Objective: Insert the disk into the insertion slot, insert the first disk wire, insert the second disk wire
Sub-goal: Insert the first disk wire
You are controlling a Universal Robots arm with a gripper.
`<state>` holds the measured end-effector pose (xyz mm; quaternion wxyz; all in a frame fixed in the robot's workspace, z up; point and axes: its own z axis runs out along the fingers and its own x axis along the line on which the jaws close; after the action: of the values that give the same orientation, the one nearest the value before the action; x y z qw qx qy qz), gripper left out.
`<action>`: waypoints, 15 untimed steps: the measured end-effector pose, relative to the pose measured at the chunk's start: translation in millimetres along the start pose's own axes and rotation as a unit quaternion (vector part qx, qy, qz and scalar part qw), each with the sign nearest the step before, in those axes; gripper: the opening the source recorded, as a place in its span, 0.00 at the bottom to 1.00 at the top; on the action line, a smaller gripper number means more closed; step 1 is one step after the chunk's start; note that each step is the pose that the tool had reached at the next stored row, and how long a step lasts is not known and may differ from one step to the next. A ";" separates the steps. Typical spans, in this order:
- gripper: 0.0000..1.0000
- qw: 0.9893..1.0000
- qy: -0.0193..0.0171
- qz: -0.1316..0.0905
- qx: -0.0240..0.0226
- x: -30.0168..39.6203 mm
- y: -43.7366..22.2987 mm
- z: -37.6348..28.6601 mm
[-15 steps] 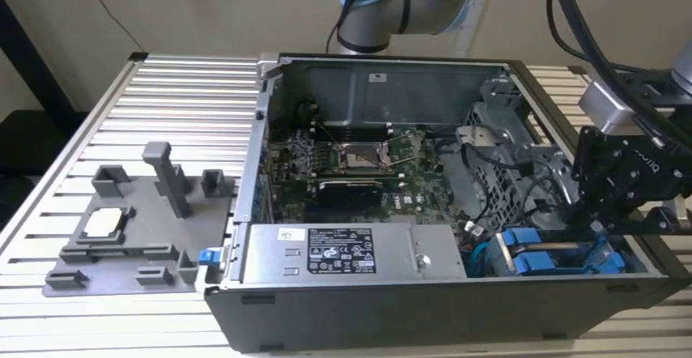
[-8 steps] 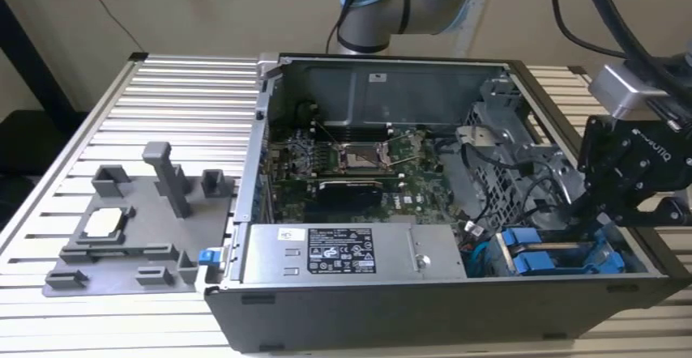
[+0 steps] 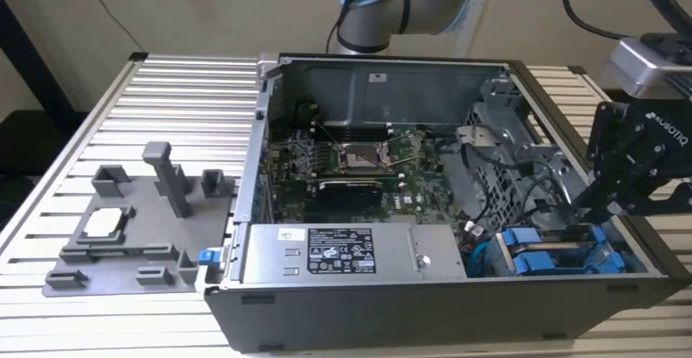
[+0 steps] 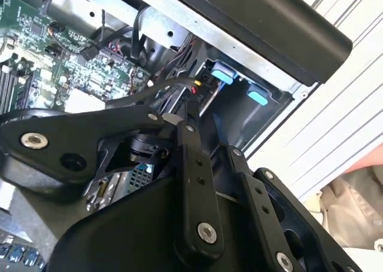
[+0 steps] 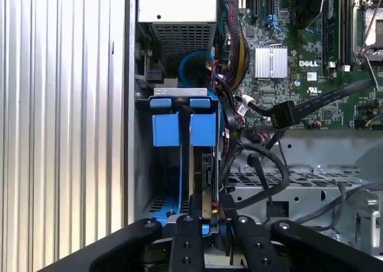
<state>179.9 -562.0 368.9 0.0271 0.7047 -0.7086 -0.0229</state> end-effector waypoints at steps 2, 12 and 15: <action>0.26 1.000 0.000 0.000 0.000 0.1 0.4 -5.8; 0.26 1.000 0.003 0.001 -0.001 0.2 2.3 -33.2; 0.26 1.000 0.006 0.001 -0.002 0.2 2.7 -37.7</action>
<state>179.9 -562.0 406.8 0.0326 0.7041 -0.7091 -0.0197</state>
